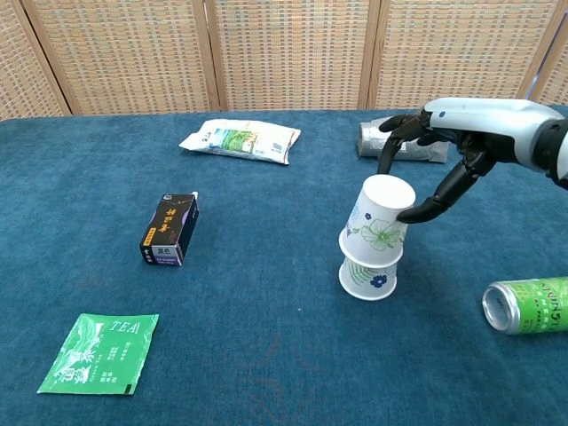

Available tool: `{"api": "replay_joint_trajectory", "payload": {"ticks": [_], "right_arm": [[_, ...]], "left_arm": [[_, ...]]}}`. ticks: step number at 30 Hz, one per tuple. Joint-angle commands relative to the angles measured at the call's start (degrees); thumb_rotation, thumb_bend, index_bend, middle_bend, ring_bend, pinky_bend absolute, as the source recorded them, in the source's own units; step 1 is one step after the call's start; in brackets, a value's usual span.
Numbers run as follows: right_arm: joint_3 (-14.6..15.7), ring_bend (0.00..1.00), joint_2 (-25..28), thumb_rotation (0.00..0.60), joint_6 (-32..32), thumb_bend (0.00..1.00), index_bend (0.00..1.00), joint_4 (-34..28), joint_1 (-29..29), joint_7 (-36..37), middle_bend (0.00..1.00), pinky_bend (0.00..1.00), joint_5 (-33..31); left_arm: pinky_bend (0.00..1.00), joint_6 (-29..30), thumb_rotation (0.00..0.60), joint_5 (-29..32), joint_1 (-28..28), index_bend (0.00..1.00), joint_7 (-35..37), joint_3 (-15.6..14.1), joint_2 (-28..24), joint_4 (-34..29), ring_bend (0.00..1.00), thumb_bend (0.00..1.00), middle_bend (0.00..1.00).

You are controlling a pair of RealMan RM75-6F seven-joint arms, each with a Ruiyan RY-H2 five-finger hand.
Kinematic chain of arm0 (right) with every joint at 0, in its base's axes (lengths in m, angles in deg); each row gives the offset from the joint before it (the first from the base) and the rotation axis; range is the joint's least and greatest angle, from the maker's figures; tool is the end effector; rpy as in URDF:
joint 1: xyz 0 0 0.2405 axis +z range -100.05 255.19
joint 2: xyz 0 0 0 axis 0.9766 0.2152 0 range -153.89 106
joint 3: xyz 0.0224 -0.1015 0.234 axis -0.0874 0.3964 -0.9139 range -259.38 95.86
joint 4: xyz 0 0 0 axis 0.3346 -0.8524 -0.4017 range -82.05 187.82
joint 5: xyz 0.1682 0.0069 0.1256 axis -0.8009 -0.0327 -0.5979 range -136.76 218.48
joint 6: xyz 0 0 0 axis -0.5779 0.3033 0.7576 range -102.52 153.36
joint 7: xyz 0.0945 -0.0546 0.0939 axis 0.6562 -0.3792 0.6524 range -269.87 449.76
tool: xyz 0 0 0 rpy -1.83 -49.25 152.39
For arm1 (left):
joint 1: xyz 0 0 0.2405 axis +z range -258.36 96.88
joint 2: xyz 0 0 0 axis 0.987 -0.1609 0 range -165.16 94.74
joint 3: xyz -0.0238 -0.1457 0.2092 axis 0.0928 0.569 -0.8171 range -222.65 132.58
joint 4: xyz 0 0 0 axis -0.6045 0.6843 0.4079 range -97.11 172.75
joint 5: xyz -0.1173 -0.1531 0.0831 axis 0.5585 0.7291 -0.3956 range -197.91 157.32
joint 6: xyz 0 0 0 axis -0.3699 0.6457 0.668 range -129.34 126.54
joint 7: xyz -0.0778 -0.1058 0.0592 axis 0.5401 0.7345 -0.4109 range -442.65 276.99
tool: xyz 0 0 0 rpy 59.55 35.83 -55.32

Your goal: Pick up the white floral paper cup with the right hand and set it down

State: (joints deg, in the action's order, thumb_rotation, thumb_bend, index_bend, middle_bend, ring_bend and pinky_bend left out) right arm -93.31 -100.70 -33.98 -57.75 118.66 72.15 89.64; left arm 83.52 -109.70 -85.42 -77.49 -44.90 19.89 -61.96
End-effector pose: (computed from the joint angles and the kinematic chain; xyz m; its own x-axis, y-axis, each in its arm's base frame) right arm -0.1185 -0.3026 0.0317 0.1384 -0.4196 0.8971 -0.9780 -0.2005 0.0570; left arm -0.2930 0.1685 0.1862 0.3419 0.0571 0.9380 0.9391 -0.0588 -0.3387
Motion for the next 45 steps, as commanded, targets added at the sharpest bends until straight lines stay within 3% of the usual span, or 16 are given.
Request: {"api": "replay_joint_trajectory", "payload": {"ticks": [1, 13, 20, 34, 36, 40, 45], "right_arm": [[-0.60, 0.00, 0.73, 0.600, -0.10, 0.34, 0.45, -1.18, 0.02, 0.59, 0.00, 0.00, 0.13], [-5.19, 0.00, 10.66, 0.600, -1.69, 0.34, 0.45, -9.35, -0.26, 1.89, 0.00, 0.00, -0.79], [-1.56, 0.00, 12.98, 0.600, 1.59, 0.34, 0.45, -3.05, -2.72, 5.17, 0.00, 0.00, -0.78], [3.12, 0.00, 6.58, 0.600, 7.30, 0.34, 0.45, 9.64, -3.77, 9.64, 0.00, 0.00, 3.40], [3.33, 0.00, 6.22, 0.600, 7.53, 0.30, 0.43, 10.29, -3.82, 9.88, 0.00, 0.00, 4.02], [3.86, 0.00, 6.26, 0.600, 7.75, 0.06, 0.24, 10.93, -3.97, 9.90, 0.00, 0.00, 5.84], [3.77, 0.00, 9.74, 0.600, 4.48, 0.02, 0.15, 6.70, -6.09, 11.26, 0.00, 0.00, 10.19]], "left_arm": [[0.00, -0.04, 0.600, 0.10, -0.02, 0.00, 0.07, 0.05, -0.01, 0.05, 0.00, 0.00, 0.00], [0.00, -0.49, 0.600, 0.42, -0.24, 0.00, -0.66, 0.13, 0.18, -0.13, 0.00, 0.00, 0.00], [0.00, -0.11, 0.600, -0.06, -0.03, 0.00, -1.12, -0.10, 0.23, -0.45, 0.00, 0.00, 0.00], [0.00, -1.24, 0.600, 0.87, -0.49, 0.00, -1.97, 0.06, 0.52, -0.62, 0.00, 0.00, 0.00], [0.00, -1.25, 0.600, 0.99, -0.48, 0.00, -1.79, 0.11, 0.47, -0.57, 0.00, 0.00, 0.00], [0.00, -1.26, 0.600, 1.12, -0.49, 0.00, -1.46, 0.17, 0.38, -0.49, 0.00, 0.00, 0.00], [0.00, -1.16, 0.600, 1.08, -0.43, 0.00, -0.83, 0.16, 0.16, -0.44, 0.00, 0.00, 0.00]]}}
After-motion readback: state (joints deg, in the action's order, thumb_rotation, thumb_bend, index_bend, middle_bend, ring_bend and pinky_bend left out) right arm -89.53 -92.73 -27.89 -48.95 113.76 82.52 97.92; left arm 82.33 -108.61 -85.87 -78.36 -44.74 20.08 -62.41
